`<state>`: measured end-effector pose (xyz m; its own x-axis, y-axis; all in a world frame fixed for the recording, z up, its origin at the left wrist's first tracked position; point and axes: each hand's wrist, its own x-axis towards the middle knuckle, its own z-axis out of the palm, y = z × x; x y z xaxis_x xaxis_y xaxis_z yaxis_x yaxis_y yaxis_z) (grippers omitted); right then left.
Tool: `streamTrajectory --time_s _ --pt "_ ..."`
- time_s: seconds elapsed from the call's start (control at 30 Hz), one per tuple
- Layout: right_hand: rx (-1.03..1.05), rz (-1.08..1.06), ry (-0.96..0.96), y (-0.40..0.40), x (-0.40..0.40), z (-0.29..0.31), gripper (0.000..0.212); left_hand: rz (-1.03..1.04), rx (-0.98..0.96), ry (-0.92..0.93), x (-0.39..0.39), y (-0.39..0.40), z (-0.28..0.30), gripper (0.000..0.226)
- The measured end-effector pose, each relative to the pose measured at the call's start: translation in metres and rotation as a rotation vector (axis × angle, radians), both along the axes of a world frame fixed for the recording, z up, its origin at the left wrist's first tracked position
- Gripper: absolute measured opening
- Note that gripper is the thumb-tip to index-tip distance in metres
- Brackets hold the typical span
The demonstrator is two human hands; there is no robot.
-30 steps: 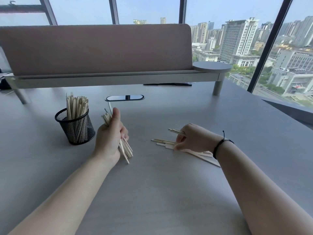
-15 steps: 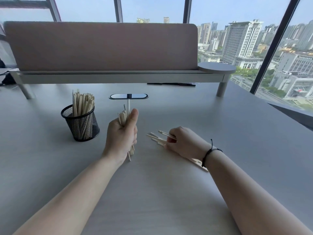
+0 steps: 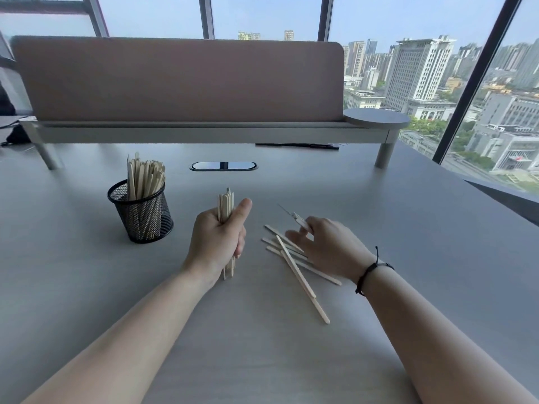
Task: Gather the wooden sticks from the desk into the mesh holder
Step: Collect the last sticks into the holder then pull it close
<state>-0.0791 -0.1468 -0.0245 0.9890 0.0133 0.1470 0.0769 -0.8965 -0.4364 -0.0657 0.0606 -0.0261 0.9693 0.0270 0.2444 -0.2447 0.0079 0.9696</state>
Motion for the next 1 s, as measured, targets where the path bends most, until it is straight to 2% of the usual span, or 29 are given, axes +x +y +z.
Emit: streamTrajectory --time_s 0.1,0.13,0.23,0.3,0.4,0.57,0.73,0.83,1.0 --pt "-0.075 -0.023 0.139 0.003 -0.003 -0.003 0.064 -0.005 0.006 0.014 0.001 0.000 -0.002 0.053" --pt "-0.078 -0.024 0.151 0.003 -0.002 -0.003 0.062 -0.005 0.008 0.021 0.001 0.001 -0.002 0.053" --pt "-0.043 0.024 0.140 0.006 0.002 -0.001 0.033 -0.004 0.011 0.040 0.001 0.000 -0.001 0.054" --pt "-0.043 0.053 0.143 0.009 0.002 -0.001 0.024 -0.008 0.005 0.042 0.001 0.000 -0.001 0.055" --pt "-0.069 0.067 0.167 0.012 0.003 0.001 0.020 -0.008 0.007 0.040 0.001 -0.001 -0.001 0.054" --pt "-0.069 0.116 0.160 0.025 0.007 0.001 0.026 -0.021 0.009 0.033 0.002 -0.002 -0.002 0.052" --pt "-0.019 0.177 0.119 0.027 0.000 0.002 0.010 -0.005 0.024 0.027 0.002 0.000 -0.002 0.053" --pt "-0.015 0.174 0.098 0.025 -0.002 0.001 0.022 -0.005 0.011 0.037 0.002 -0.001 0.000 0.051" --pt "-0.073 0.153 0.082 0.030 -0.005 0.001 0.021 -0.011 0.025 0.026 0.001 -0.002 0.000 0.051"
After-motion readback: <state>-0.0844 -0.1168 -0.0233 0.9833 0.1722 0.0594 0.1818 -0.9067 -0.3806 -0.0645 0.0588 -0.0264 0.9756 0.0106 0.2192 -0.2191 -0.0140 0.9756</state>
